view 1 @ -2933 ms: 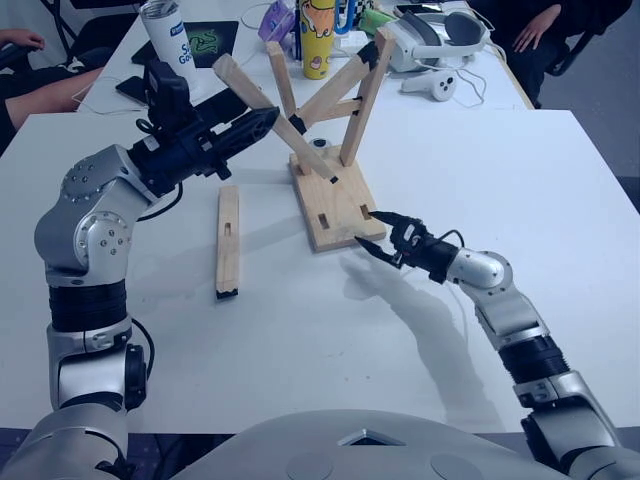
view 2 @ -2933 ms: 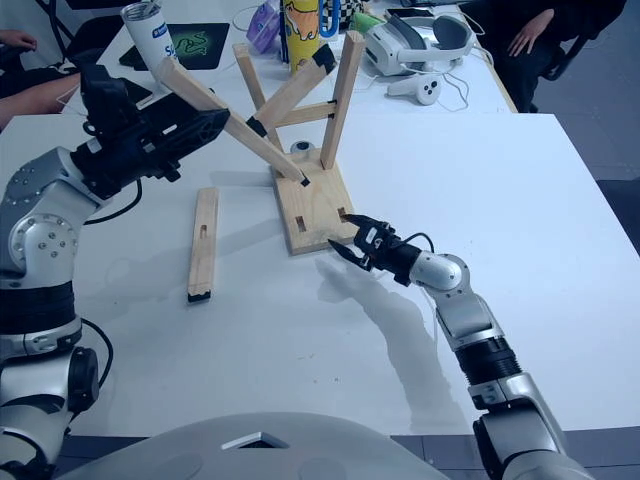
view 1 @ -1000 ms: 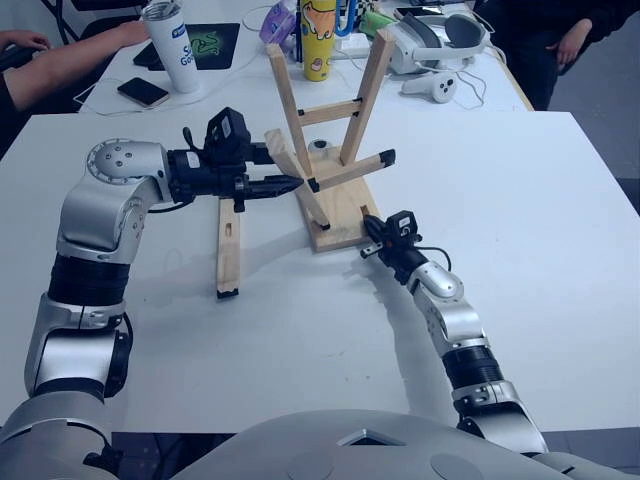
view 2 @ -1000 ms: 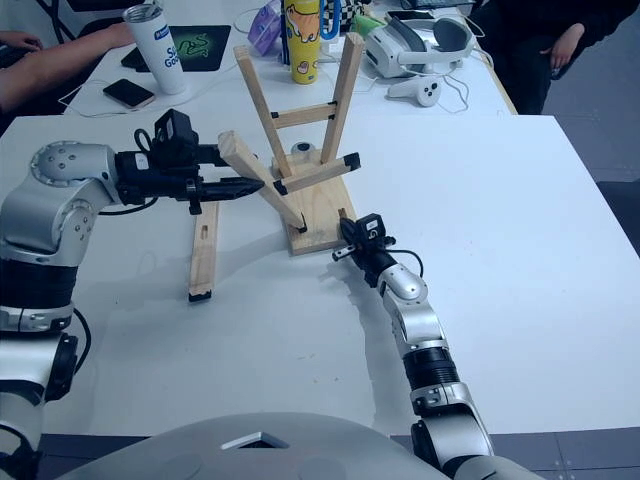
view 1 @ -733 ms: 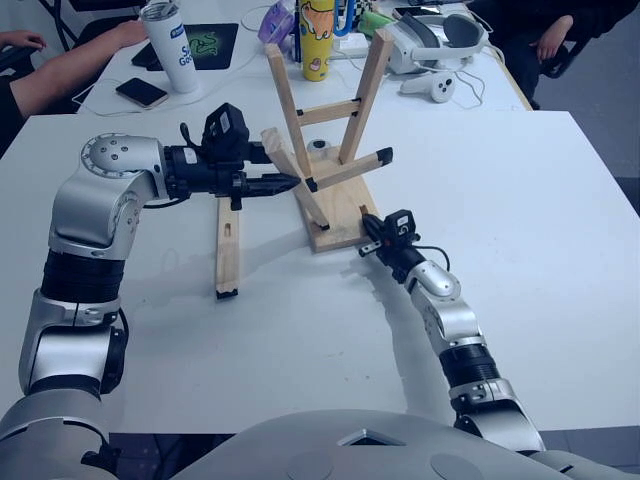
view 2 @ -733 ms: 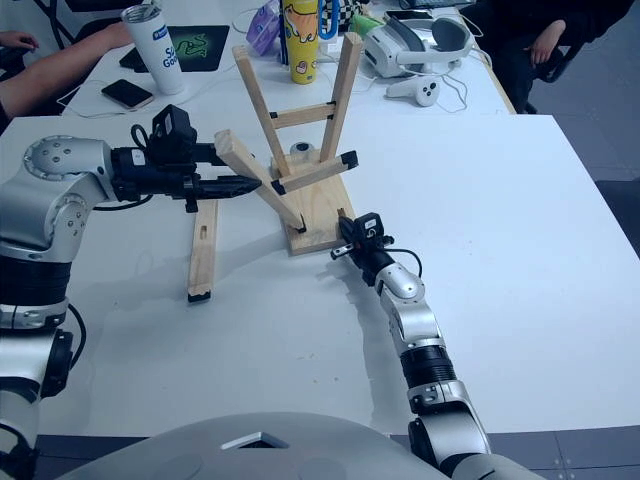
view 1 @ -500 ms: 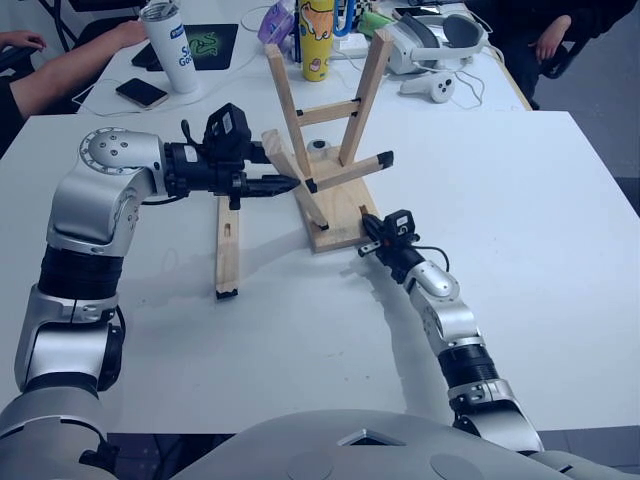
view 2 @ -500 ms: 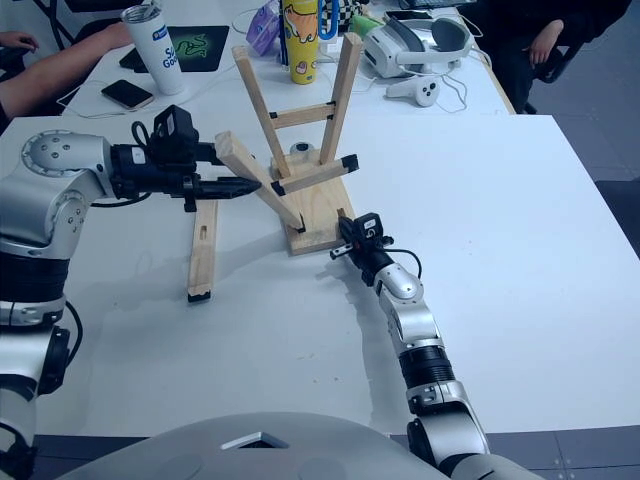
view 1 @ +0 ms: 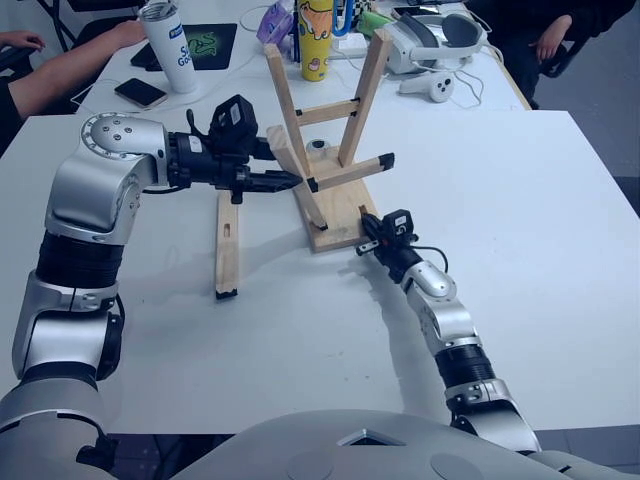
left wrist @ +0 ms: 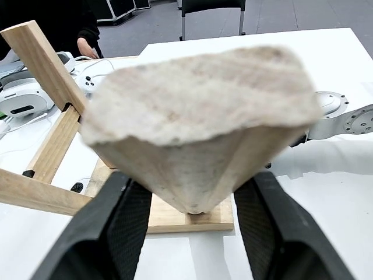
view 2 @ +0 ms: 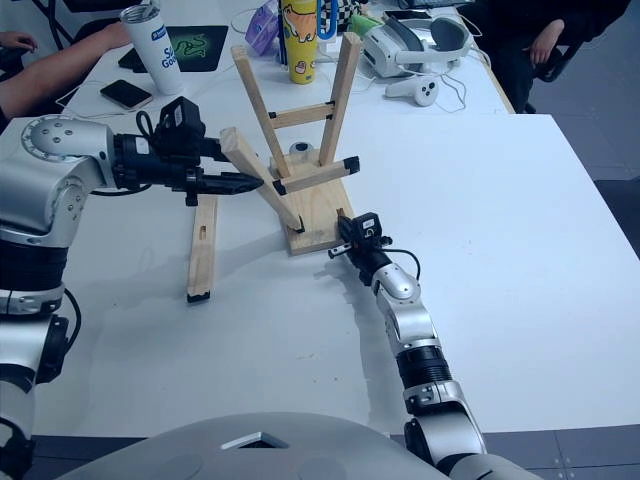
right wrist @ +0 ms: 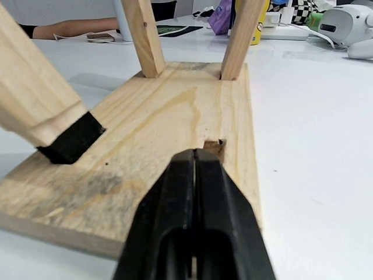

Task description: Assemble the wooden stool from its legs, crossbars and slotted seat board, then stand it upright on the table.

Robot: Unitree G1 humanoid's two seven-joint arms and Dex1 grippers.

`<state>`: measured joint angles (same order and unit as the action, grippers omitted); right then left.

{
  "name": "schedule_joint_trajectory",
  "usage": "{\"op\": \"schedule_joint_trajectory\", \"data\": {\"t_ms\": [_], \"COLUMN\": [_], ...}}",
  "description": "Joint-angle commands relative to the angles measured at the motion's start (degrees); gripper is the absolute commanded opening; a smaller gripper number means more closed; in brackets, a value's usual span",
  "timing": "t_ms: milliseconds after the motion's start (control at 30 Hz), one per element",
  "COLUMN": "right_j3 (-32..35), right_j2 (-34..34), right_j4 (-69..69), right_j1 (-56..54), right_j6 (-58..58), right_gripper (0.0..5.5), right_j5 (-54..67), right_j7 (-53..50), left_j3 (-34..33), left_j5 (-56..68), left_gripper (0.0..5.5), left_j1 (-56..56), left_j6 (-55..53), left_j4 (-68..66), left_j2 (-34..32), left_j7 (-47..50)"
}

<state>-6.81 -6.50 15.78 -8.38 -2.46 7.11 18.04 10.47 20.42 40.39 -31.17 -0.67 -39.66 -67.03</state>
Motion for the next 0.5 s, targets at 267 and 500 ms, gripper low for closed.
{"op": "schedule_joint_trajectory", "data": {"t_ms": [267,500], "right_j3": [-3.0,-4.8], "right_j2": [-0.7,-0.5], "right_j4": [3.9,5.4], "right_j1": [3.0,3.1], "right_j6": [-4.5,-5.8], "right_gripper": [0.00,0.00], "right_j5": [-3.2,-4.7], "right_j7": [0.5,0.9], "left_j3": [7.0,10.3], "left_j5": [-8.1,-12.5], "left_gripper": [2.06,2.06], "left_j1": [-3.8,-13.5], "left_j6": [2.8,8.1], "left_j4": [-2.1,-8.1], "left_j2": [2.4,1.0], "left_j7": [5.7,8.7]}}
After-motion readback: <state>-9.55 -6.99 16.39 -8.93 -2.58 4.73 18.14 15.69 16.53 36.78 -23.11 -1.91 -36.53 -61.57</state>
